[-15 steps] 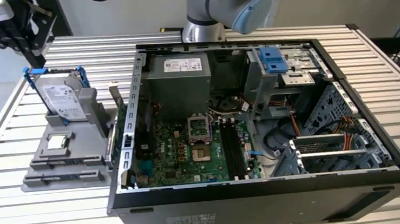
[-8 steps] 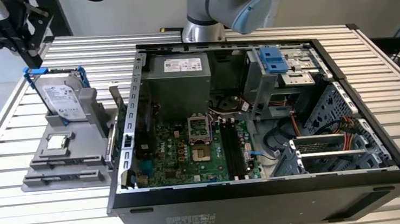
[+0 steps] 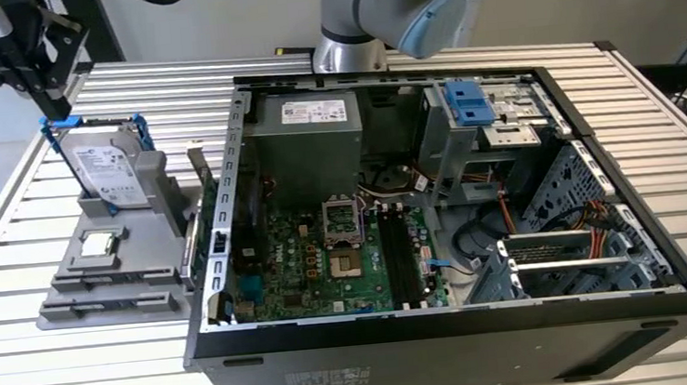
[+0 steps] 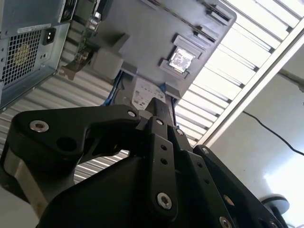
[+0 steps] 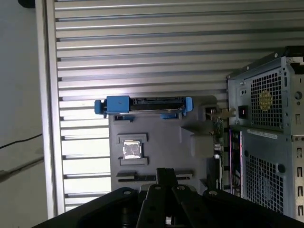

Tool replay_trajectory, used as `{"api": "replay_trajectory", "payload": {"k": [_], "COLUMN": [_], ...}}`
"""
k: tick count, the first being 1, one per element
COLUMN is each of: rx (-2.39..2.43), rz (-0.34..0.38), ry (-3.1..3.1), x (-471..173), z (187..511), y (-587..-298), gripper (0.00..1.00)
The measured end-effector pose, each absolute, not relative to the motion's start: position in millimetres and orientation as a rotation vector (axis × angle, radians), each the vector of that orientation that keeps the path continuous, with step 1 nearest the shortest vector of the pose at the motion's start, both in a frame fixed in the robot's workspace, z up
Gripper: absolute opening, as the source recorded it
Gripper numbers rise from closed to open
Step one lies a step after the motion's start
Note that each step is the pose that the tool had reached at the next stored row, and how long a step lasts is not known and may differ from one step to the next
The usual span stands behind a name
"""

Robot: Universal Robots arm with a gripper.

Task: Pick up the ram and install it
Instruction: 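Reach for the ram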

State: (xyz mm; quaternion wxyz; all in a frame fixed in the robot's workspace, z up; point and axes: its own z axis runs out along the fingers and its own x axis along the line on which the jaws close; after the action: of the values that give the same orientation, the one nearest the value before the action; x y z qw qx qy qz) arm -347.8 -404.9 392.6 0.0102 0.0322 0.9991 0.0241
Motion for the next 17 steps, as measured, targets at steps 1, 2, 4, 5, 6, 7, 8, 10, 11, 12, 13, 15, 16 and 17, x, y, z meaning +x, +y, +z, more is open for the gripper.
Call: {"api": "replay_trajectory", "payload": {"k": [1,2,4,5,6,7,8,10,11,12,13,15,16,17], "rx": [0.101,0.1,0.101,0.101,0.101,0.101,0.1,0.097,0.093,0.087,0.081,0.064,0.054,0.044], "rz": [0.075,0.075,0.075,0.075,0.075,0.075,0.075,0.075,0.075,0.075,0.075,0.075,0.076,0.076], "ry": [3.119,3.119,3.119,3.119,3.119,3.119,3.119,3.119,3.119,3.119,3.119,3.12,3.12,3.121], "x": [-348,-348,-349,-349,-349,-349,-349,-349,-349,-349,-349,-349,-349,-349], "z": [393,393,393,393,393,392,392,392,392,392,392,392,392,392], "y": [-407,-409,-413,-415,-417,-419,-422,-427,-429,-430,-432,-434,-435,-435], "gripper": [0.0,0.0,0.0,0.0,0.0,0.0,0.0,0.0,0.0,0.0,0.0,0.0,0.0,0.0]}}
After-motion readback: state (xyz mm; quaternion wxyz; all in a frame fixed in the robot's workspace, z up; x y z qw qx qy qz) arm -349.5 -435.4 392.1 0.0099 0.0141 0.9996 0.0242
